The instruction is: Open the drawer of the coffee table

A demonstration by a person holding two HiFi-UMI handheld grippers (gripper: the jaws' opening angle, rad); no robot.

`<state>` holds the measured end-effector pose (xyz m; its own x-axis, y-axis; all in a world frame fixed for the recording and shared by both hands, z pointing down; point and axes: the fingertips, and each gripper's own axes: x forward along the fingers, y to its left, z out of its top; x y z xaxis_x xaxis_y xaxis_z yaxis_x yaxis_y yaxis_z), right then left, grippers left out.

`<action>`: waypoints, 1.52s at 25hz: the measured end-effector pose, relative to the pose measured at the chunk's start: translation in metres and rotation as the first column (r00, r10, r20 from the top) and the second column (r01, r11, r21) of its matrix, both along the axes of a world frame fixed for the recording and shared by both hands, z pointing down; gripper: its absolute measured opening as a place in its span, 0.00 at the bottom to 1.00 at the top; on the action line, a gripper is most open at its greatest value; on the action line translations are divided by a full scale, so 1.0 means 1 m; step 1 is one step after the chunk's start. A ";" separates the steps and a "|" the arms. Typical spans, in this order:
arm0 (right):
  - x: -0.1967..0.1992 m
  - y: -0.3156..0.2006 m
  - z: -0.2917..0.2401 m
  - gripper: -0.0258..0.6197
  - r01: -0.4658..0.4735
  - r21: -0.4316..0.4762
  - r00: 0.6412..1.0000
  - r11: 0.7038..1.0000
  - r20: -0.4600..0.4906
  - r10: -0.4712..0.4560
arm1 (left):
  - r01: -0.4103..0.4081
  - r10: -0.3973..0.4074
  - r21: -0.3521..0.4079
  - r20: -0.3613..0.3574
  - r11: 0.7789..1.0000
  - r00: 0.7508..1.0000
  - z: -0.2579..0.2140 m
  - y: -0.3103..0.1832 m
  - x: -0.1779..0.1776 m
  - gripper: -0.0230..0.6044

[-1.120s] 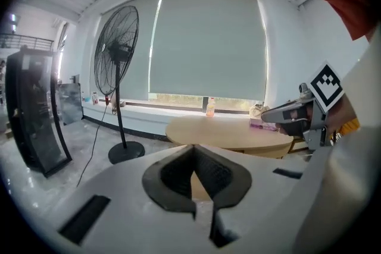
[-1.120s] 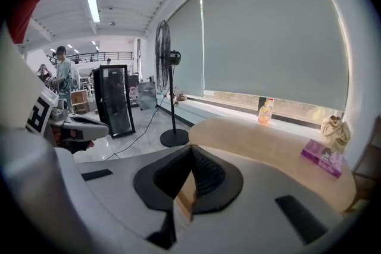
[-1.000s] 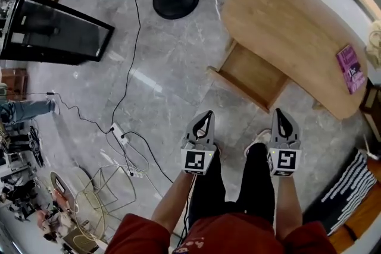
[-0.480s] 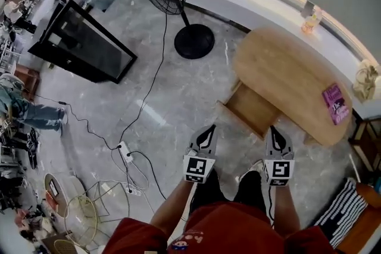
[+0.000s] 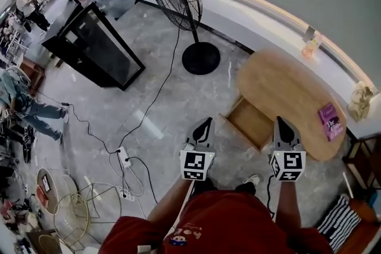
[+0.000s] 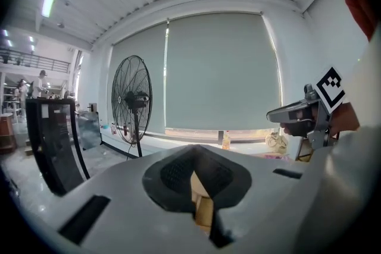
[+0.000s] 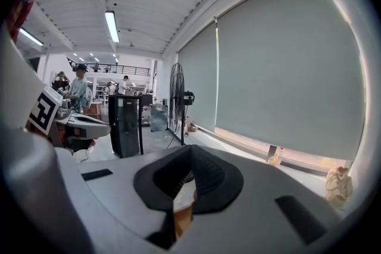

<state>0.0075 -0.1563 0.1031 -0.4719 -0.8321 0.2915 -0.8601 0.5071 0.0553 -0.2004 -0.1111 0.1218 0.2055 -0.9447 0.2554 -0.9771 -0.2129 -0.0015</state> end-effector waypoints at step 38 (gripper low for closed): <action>-0.024 0.007 -0.079 0.03 0.049 0.109 0.999 0.993 0.010 -0.051 | 0.102 -0.104 0.123 0.005 0.987 0.995 -0.087 0.014 -0.030 0.05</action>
<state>-0.0169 -0.1490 0.0245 -0.5167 -0.8337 0.1946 -0.8347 0.5411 0.1018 -0.2304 -0.0975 0.0349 0.1034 -0.9850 0.1379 -0.9935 -0.1089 -0.0329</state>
